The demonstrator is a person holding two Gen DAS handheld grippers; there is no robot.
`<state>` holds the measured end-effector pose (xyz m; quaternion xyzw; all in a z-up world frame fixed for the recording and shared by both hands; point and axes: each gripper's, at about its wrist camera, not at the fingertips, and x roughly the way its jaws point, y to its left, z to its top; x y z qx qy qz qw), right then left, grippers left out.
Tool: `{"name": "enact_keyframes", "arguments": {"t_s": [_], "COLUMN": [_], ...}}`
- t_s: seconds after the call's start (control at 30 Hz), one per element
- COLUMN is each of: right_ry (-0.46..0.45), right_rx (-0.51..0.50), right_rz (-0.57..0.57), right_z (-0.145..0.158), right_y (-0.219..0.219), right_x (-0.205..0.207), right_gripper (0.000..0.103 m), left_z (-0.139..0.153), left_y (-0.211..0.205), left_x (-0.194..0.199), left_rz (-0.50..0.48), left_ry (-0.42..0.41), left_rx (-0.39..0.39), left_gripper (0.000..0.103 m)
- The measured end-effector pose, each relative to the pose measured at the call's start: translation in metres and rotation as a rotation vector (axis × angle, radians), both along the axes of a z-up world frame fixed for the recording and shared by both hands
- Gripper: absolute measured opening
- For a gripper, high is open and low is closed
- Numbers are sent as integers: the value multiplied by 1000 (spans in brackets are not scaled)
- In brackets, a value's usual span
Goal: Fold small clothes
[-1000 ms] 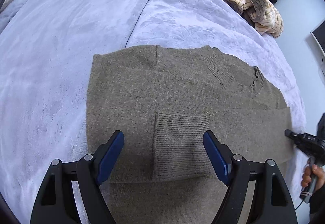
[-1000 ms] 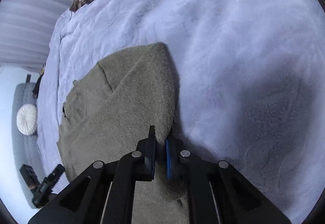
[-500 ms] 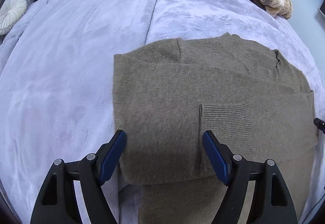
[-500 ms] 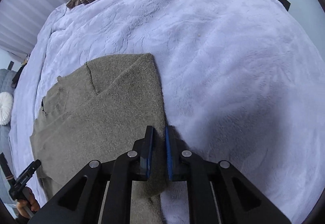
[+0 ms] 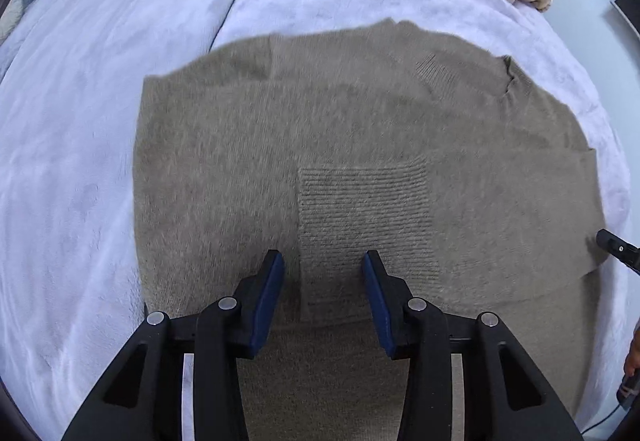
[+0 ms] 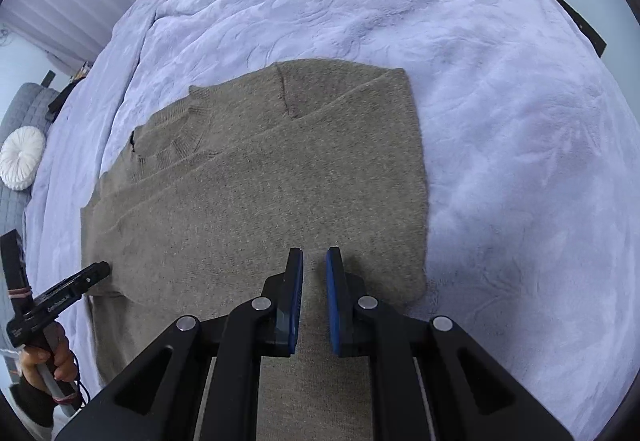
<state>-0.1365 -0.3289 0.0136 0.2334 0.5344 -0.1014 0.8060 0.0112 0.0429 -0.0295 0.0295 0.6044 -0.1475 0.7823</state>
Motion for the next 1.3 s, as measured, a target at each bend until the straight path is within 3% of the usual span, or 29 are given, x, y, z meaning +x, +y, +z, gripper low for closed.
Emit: {"name": "enact_keyframes", "arguments": {"t_s": [0.13,0.23,0.63,0.73,0.87,1.07,1.1,1.17,1.23,1.3], "right_ry": [67,82,133,124,92,107,112,100,83,79], "right_rx": [-65,-23,29,57,177,412,450,541,589,569], "right_rz": [31,-2,-77,-91,-101,-206,-239,-302,-335,-332], "right_z": [-18,-32,-30,-24,-20,-46,-51,-60,-60,-54], "right_y": [-1,-14,-21,-21,-16,-15,-18,-24,-27,-24], "right_x": [-2,-9,-8,-5,-10,-26,-28,-32,-33,-34], "right_gripper": [9,1,2,8,12,13,17,37,44,44], "left_z": [3,4,5,5,6,13,14,15,17,18], "left_y": [-3,-4,-6,-9,-10,-10,-10,-11,-9,-9], "left_x": [-6,-7,-2,-2,-1,-3,-3,-5,-7,-10], "left_rz": [-16,-9,56,64,75,81,81,81,82,84], "left_ry": [-13,-3,47,53,62,75,78,81,84,88], "left_rx": [15,18,49,57,61,69,71,74,76,78], "left_gripper": [44,44,45,45,45,45,45,45,45,45]}}
